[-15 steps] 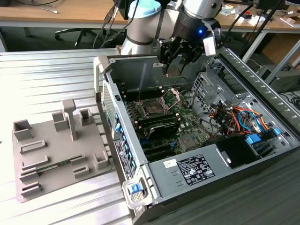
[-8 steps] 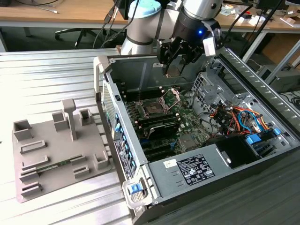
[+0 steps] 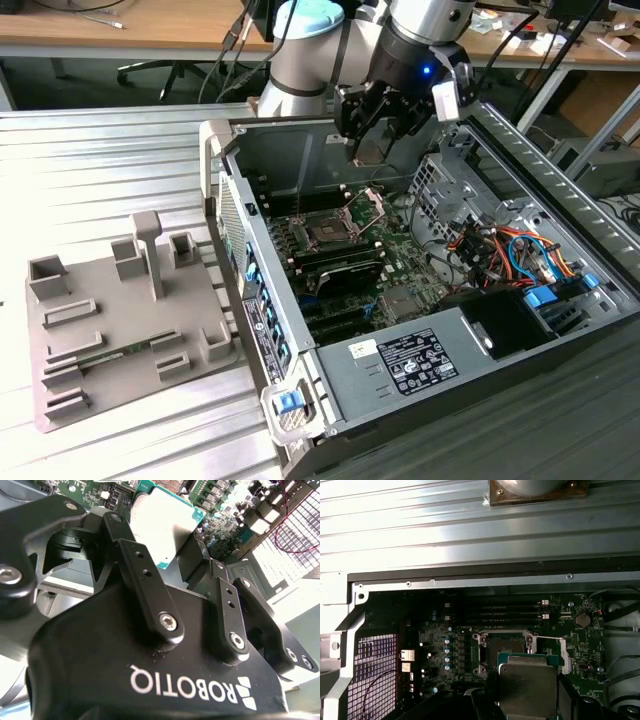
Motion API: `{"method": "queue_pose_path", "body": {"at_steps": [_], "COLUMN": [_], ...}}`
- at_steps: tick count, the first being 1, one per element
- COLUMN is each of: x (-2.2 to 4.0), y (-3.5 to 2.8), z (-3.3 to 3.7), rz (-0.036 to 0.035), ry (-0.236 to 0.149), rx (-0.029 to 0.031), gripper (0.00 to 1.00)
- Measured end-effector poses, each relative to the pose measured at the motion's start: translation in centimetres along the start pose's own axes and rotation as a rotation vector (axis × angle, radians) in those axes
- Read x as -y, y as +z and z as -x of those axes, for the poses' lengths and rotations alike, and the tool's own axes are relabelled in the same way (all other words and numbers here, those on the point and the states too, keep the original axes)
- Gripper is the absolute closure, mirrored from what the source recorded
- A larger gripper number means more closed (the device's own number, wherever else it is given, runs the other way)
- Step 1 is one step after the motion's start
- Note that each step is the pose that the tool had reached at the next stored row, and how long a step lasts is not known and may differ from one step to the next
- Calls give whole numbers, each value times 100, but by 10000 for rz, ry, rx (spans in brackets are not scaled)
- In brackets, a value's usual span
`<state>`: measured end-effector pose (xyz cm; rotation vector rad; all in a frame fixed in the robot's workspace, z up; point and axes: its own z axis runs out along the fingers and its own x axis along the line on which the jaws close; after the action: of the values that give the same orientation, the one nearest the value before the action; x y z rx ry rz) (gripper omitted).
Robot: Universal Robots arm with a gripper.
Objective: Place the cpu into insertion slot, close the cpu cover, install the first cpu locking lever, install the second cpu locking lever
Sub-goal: 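Place the cpu into insertion slot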
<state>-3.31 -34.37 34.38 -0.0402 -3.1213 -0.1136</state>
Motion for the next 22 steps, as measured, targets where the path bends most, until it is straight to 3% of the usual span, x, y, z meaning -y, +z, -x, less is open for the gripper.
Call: {"method": "queue_pose_path", "body": {"at_steps": [22], "x": [6], "y": [77], "z": [2], "rz": [-3], "ry": [0], "rx": [0], "gripper": [45]}}
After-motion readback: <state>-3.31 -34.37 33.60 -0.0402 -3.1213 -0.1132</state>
